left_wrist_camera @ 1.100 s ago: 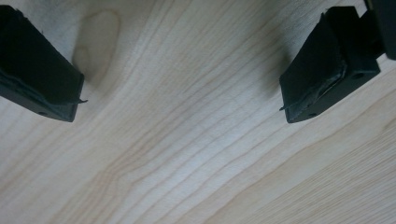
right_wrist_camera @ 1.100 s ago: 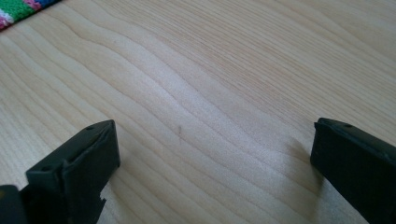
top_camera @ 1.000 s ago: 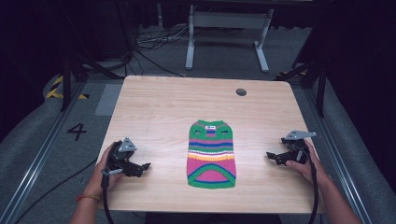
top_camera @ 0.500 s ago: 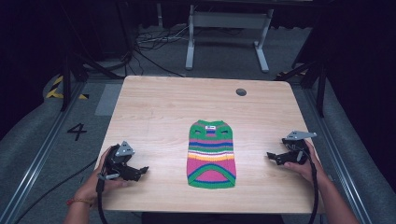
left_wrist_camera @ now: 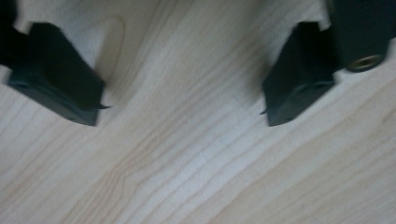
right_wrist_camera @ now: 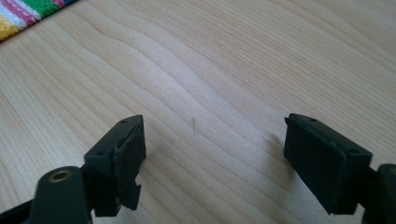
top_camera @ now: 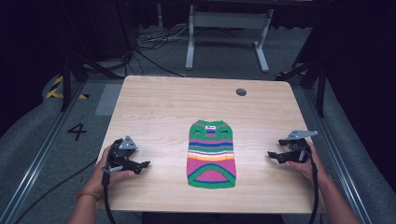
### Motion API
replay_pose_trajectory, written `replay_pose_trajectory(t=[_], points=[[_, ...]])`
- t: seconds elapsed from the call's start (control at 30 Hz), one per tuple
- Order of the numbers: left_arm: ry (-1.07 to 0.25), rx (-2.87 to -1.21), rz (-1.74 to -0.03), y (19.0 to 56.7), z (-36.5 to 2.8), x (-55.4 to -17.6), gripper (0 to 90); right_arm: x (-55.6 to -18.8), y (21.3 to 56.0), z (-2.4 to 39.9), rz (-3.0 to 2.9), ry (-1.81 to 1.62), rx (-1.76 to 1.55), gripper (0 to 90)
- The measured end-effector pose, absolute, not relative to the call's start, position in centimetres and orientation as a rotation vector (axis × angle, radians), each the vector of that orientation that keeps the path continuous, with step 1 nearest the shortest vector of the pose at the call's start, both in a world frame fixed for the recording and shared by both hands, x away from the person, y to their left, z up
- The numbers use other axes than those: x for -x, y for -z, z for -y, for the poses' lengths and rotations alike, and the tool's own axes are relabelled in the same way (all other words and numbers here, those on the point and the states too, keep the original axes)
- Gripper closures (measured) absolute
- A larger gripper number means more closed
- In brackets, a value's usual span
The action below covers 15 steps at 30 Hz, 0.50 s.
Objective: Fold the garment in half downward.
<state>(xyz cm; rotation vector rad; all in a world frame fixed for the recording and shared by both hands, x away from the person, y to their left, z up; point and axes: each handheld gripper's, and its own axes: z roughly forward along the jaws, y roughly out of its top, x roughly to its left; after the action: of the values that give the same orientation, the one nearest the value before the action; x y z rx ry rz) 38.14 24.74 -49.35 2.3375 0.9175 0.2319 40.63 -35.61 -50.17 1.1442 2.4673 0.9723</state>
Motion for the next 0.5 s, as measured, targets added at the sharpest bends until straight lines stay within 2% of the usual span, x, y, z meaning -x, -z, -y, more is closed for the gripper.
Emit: replay_pose_trajectory(t=[0.03,0.07,0.17,0.33,0.5], points=[[-0.232,-2.337,-0.918,49.3,-24.7,-38.1,23.5,-40.6,50.2,35.6,-2.467,-0.972,-1.144,22.8],[-0.253,-2.343,-0.920,49.1,-24.1,-38.5,25.2,-40.7,49.5,35.4,-2.494,-0.975,-1.128,31.0],[-0.234,-2.333,-0.891,48.9,-23.7,-39.1,28.9,-40.9,48.8,35.0,-2.484,-0.968,-1.137,31.8],[-0.228,-2.285,-0.862,47.8,-21.8,-41.3,30.2,-41.7,47.8,33.7,-2.482,-0.954,-1.100,37.3],[-0.260,-2.283,-0.856,47.5,-20.7,-42.5,29.4,-42.8,46.9,31.6,-2.492,-0.980,-1.048,38.7]])
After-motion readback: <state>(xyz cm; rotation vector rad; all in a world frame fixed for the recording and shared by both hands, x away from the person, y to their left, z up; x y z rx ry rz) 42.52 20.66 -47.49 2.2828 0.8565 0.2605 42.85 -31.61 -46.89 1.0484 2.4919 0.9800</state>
